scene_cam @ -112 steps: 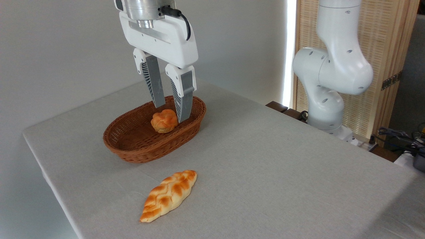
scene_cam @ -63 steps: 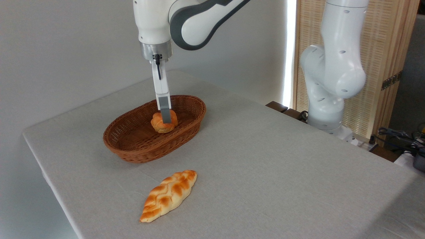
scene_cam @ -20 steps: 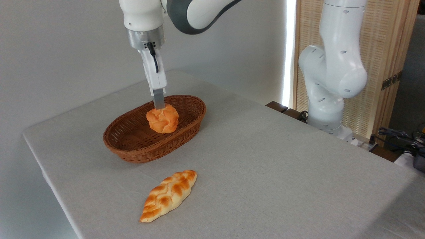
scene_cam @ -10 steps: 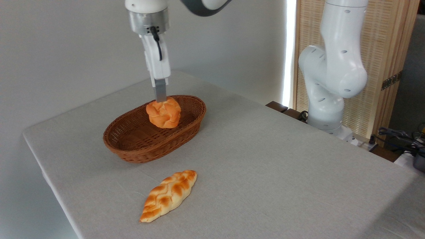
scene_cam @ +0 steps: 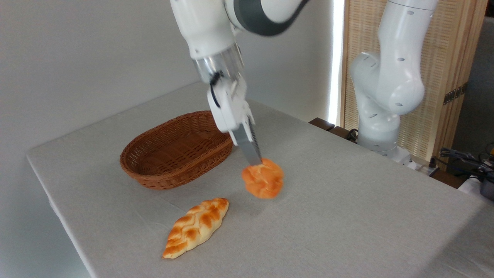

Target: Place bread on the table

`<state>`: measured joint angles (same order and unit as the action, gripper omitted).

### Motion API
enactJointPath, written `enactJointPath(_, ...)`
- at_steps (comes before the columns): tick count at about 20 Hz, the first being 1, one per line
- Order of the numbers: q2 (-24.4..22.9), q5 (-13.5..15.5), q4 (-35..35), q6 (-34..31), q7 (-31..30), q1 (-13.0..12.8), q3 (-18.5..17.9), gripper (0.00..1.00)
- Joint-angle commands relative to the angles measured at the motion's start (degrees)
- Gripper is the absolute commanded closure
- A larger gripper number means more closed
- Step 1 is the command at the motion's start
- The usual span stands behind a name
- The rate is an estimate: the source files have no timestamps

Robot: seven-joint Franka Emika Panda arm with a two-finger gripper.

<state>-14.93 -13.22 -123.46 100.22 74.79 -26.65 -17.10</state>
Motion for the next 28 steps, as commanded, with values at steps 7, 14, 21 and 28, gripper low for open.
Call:
enactJointPath(7, -1.3, -0.2, -4.4, 0.2, 1.0, -1.1, -1.4, 0.0)
enactJointPath(14, -1.2, 2.4, -4.5, -0.5, 0.6, -1.0, -1.4, 0.0)
enactJointPath(21, -1.2, 15.0, 0.7, -0.4, -3.0, 0.3, -2.8, 0.0)
enactJointPath(28, 5.3, 22.1, 17.4, -0.5, -19.7, 15.5, 10.5, 0.0)
